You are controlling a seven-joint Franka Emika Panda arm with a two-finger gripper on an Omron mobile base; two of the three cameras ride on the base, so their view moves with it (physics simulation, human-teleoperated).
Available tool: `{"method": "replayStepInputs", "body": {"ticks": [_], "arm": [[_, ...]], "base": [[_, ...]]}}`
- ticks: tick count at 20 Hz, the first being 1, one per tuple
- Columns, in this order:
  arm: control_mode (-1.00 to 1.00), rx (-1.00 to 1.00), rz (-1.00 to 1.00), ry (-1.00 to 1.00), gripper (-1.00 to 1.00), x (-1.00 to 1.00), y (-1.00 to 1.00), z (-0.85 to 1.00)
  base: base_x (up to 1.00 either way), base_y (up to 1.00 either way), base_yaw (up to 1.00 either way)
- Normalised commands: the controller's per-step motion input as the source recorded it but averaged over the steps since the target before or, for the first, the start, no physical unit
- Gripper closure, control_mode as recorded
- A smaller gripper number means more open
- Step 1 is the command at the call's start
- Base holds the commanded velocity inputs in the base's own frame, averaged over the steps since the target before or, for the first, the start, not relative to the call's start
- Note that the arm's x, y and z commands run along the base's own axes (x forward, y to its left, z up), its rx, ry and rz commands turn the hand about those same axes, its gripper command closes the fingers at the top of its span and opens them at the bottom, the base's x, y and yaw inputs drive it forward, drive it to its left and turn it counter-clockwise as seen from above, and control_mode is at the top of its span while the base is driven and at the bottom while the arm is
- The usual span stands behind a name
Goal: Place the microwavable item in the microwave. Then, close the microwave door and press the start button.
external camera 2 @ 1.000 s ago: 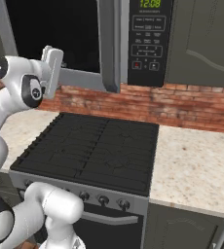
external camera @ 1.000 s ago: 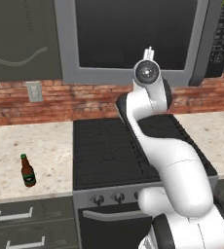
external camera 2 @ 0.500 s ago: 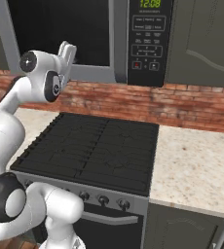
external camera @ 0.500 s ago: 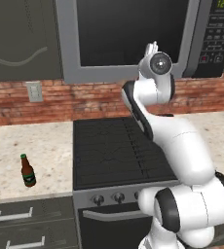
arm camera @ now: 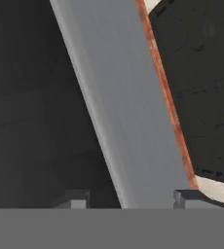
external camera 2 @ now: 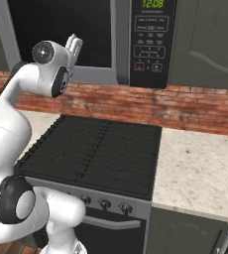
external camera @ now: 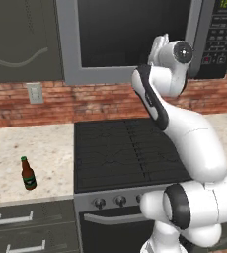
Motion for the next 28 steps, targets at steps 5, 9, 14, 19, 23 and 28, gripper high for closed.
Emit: {"method": "replayStepInputs", "body": {"ticks": [5,9,14,19,23,28], "arm": [[-1.00,0.21,0.11,-0.17,-1.00,-1.00,-0.34,-0.25],[-1.00,0.26,0.07,-0.12,-1.00,-0.65,-1.00,0.07],[-1.00,0.22,-0.01,0.00,-1.00,-0.16,-1.00,0.01],[-1.00,0.20,0.00,-0.05,-1.00,-0.17,-1.00,0.11],[-1.00,0.22,0.00,-0.06,-1.00,-0.03,-1.00,0.05],[-1.00,0.19,0.07,-0.01,-1.00,0.33,-0.68,0.00]], "base": [[0.00,0.00,0.00],[0.00,0.00,0.00],[0.00,0.00,0.00],[0.00,0.00,0.00],[0.00,0.00,0.00],[0.00,0.00,0.00]]}}
